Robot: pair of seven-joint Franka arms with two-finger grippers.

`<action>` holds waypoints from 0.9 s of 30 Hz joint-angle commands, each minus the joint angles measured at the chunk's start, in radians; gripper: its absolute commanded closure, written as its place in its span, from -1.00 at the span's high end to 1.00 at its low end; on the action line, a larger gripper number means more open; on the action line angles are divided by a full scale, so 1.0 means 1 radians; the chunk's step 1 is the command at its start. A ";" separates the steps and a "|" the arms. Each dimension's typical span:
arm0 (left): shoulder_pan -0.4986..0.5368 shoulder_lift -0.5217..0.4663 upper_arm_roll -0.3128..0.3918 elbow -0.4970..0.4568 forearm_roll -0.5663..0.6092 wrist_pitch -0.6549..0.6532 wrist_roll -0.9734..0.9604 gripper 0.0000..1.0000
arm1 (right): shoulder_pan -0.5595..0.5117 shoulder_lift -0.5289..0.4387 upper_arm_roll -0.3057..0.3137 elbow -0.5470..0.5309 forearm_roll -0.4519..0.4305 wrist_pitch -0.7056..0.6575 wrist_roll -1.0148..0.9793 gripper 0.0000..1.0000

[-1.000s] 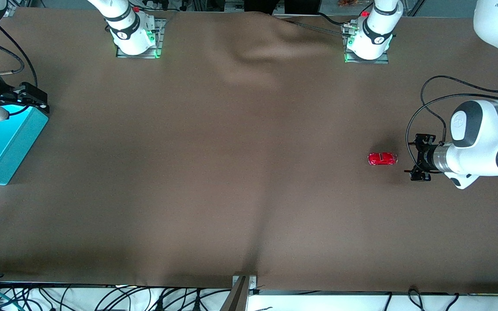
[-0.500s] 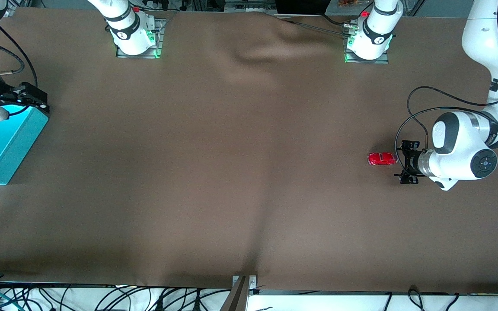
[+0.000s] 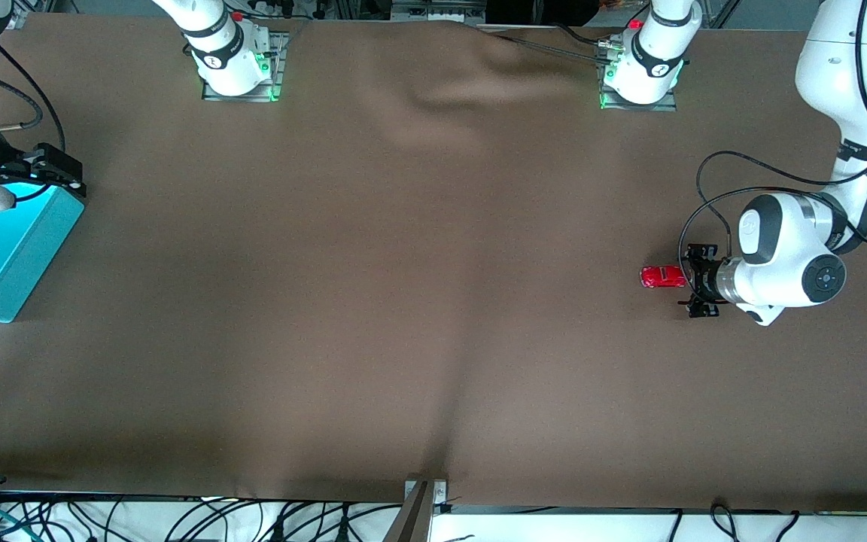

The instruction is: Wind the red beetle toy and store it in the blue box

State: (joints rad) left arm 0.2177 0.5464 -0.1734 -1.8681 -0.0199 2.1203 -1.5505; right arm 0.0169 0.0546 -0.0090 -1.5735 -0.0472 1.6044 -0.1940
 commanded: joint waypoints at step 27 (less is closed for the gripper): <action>0.008 0.020 -0.003 -0.043 -0.017 0.012 -0.049 0.94 | -0.008 0.008 0.000 0.026 0.013 -0.004 -0.001 1.00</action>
State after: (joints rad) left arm 0.2191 0.5742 -0.1734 -1.8989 -0.0205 2.1228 -1.5867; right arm 0.0159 0.0546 -0.0096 -1.5735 -0.0472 1.6052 -0.1940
